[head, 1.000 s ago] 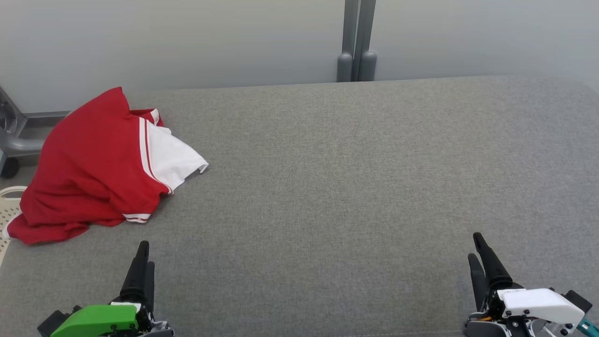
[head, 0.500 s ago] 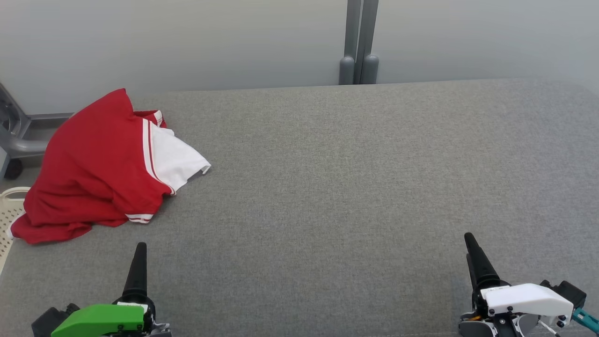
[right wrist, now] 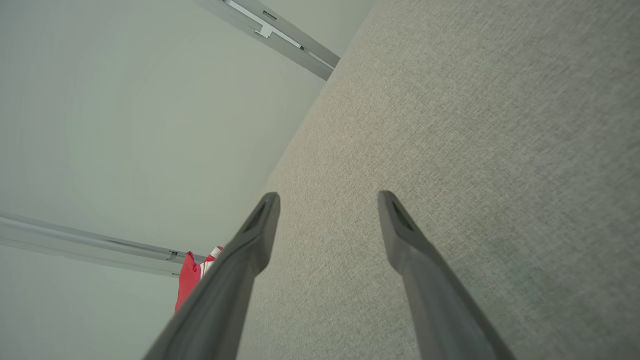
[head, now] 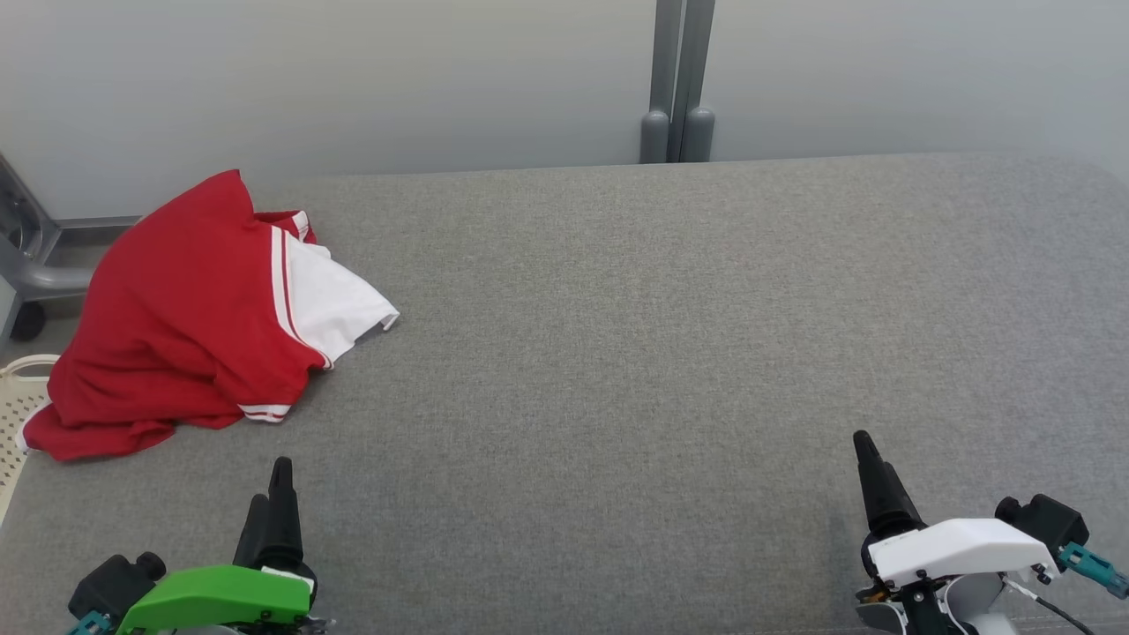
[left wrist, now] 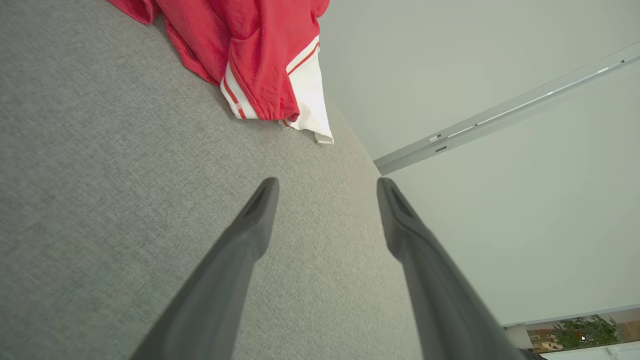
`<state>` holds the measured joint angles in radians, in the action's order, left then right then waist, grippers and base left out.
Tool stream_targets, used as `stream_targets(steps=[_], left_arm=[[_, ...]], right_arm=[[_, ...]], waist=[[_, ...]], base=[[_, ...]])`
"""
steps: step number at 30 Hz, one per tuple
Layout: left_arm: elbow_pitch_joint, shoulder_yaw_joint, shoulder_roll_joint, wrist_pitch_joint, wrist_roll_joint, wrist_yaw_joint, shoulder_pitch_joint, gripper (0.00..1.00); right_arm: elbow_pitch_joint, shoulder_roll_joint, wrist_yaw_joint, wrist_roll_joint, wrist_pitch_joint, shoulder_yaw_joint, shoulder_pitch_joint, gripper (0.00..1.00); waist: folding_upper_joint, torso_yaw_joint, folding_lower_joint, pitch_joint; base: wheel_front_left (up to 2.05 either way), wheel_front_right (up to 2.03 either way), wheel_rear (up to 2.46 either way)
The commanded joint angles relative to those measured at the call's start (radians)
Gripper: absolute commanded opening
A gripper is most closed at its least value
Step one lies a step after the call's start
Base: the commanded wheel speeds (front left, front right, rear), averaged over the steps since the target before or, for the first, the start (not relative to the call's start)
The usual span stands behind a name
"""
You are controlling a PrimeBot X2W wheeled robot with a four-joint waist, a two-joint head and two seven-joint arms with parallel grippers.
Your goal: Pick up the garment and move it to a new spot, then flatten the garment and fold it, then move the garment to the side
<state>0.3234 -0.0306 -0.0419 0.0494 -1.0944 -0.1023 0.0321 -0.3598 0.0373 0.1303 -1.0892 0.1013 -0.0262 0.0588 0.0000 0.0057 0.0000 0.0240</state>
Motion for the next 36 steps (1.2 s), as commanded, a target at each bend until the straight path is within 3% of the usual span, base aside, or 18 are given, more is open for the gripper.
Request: stream_targets(steps=[1, 23, 36], left_arm=[[-0.008, 0.006, -0.006, 0.012, 0.062, 0.01, 0.016, 1.0], [0.05, 0.062, -0.033, 0.082, 0.466, 0.072, 0.037, 1.0], [0.092, 0.094, -0.055, 0.117, 0.609, 0.105, 0.052, 1.0]], right_arm=[[-0.004, 0.007, 0.0, 0.062, 0.012, -0.005, 0.03, 1.0], [-0.067, 0.009, 0.0, 0.535, 0.032, -0.026, 0.078, 1.0], [-0.036, 0.011, 0.0, 0.747, 0.002, -0.023, 0.072, 1.0]], waist=[[0.0, 0.0, 0.0, 0.001], [0.0, 0.0, 0.0, 0.015], [0.0, -0.002, 0.0, 0.024]], base=[[0.0, 0.0, 0.0], [0.0, 0.0, 0.0], [0.0, 0.0, 0.0]])
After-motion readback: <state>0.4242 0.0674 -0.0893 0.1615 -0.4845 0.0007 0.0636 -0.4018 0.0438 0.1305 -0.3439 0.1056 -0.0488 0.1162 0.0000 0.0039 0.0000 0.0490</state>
